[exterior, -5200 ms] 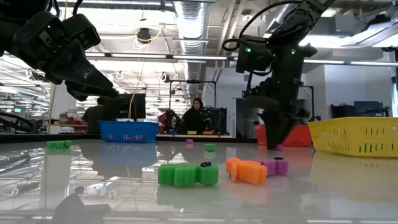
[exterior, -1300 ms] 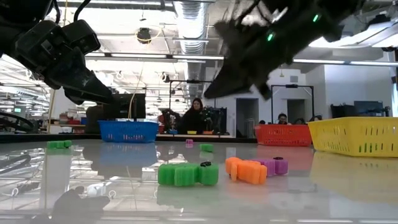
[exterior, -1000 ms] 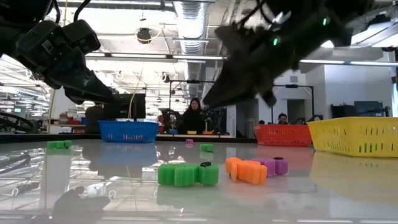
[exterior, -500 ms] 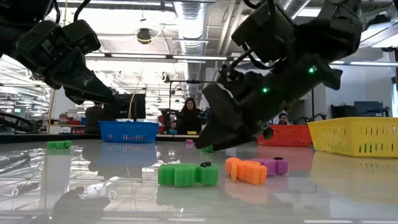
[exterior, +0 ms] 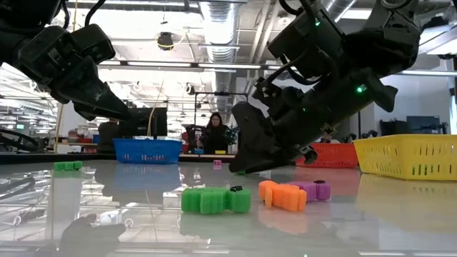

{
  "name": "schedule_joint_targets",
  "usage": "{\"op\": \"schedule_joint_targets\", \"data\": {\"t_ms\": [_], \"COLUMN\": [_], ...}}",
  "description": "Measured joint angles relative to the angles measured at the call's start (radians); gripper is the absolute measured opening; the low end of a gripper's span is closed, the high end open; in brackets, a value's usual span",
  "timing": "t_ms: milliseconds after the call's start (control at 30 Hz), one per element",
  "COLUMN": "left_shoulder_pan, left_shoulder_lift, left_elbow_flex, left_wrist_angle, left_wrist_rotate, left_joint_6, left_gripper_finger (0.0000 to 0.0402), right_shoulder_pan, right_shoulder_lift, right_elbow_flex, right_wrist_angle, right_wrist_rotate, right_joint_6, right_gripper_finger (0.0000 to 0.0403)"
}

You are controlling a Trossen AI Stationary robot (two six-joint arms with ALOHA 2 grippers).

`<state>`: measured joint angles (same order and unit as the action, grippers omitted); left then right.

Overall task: Sort Halloween decoration
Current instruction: Put the green skeleton toy into the red bin

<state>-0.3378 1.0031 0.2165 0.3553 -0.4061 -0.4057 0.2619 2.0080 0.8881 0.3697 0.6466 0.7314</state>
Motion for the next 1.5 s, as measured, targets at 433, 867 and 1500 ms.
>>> {"op": "schedule_joint_targets", "data": {"t_ms": [433, 867, 1500], "left_shoulder_pan": [0.0, 0.0, 0.0], "left_shoulder_lift": [0.0, 0.0, 0.0], "left_elbow_flex": [0.0, 0.0, 0.0], "left_wrist_angle": [0.0, -0.002, 0.001], "left_wrist_rotate": [0.0, 0.001, 0.0], "left_joint_6": [-0.001, 0.0, -0.01], "left_gripper_finger": [0.0144, 0.0144, 0.0144], "right_shoulder_pan": [-0.003, 0.036, 0.129], "right_shoulder_lift": [-0.098, -0.598, -0.843], "right_elbow_flex": [-0.006, -0.002, -0.002], "right_wrist_angle": [-0.024, -0.718, -1.612], "right_wrist_rotate": [-0.049, -0.109, -0.127], "right_joint_6": [-0.088, -0.062, 0.519], "right_gripper_finger": [0.0062, 0.007, 0.0076]}}
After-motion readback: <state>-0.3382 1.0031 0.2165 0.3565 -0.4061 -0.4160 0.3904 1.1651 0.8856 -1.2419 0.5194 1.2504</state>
